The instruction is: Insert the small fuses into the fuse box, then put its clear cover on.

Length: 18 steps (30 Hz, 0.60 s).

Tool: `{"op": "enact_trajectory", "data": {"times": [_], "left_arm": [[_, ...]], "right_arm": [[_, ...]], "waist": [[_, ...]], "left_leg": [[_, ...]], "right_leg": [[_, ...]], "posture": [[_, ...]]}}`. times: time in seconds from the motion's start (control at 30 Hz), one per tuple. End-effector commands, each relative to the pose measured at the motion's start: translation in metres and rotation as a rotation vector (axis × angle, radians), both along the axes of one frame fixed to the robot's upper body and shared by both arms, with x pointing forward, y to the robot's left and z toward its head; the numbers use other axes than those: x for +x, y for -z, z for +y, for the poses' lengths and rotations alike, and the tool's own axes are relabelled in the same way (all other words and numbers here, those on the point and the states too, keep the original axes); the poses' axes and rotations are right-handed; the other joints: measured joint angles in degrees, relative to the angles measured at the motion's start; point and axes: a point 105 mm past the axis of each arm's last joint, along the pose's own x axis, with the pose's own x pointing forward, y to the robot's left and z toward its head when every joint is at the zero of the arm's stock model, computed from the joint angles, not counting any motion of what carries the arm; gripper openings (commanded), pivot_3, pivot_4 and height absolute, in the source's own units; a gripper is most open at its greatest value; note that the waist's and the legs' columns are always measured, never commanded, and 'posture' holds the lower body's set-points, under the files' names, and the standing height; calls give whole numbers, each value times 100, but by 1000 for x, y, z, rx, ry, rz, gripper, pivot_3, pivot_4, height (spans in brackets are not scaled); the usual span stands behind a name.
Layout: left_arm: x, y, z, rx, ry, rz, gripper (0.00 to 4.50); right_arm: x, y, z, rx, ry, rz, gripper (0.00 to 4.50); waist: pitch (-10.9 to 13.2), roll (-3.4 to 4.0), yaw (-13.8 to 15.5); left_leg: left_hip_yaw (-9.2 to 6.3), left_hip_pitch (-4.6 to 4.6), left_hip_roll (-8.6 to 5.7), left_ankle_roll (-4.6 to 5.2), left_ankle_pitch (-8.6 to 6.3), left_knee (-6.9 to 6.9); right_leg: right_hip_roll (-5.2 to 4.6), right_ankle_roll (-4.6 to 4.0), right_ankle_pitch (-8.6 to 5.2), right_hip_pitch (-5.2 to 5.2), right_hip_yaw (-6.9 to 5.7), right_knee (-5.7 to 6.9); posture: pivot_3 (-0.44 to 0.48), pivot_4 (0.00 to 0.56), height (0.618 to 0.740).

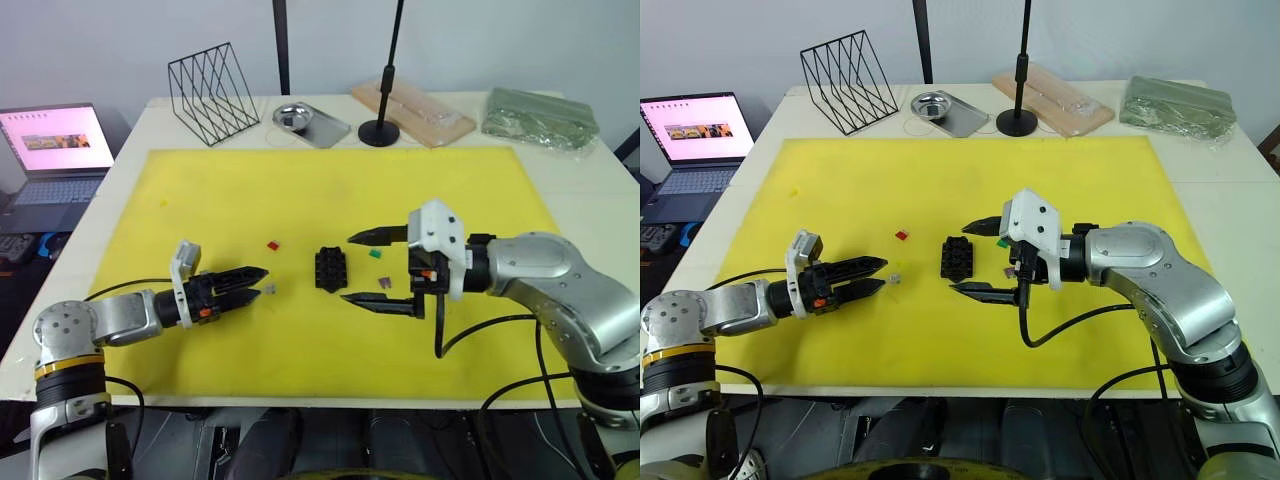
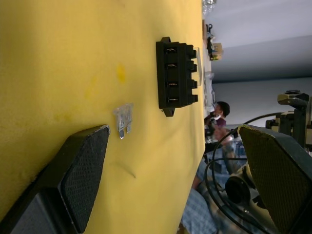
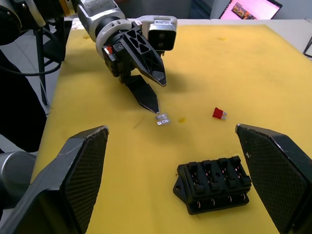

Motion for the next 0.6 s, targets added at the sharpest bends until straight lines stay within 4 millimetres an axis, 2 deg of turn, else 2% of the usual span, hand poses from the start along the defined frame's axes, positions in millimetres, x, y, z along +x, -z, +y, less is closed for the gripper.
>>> {"op": "enact_trajectory", "data": {"times": [0.03,0.37,0.6], "left_arm": [[0,8,-6,4,13,31,4463],[1,7,-23,6,56,29,4463],[5,9,-28,12,60,38,4463]], "right_arm": [[-7,-6,1,-6,-27,-38,4455],[-9,-5,2,-2,-26,-29,4455],[-10,-6,2,0,-20,-25,4455]], "waist": [[0,0,3],[-1,-1,18],[-1,0,125]], "left_leg": [[0,0,-1,0,0,0],[-1,0,-1,0,0,0],[1,1,-2,0,0,2]], "right_leg": [[0,0,0,1,0,0],[-2,0,0,4,0,-4],[-1,0,0,8,-1,-8]], "posture": [[0,150,740],[0,150,740],[0,150,740]]}}
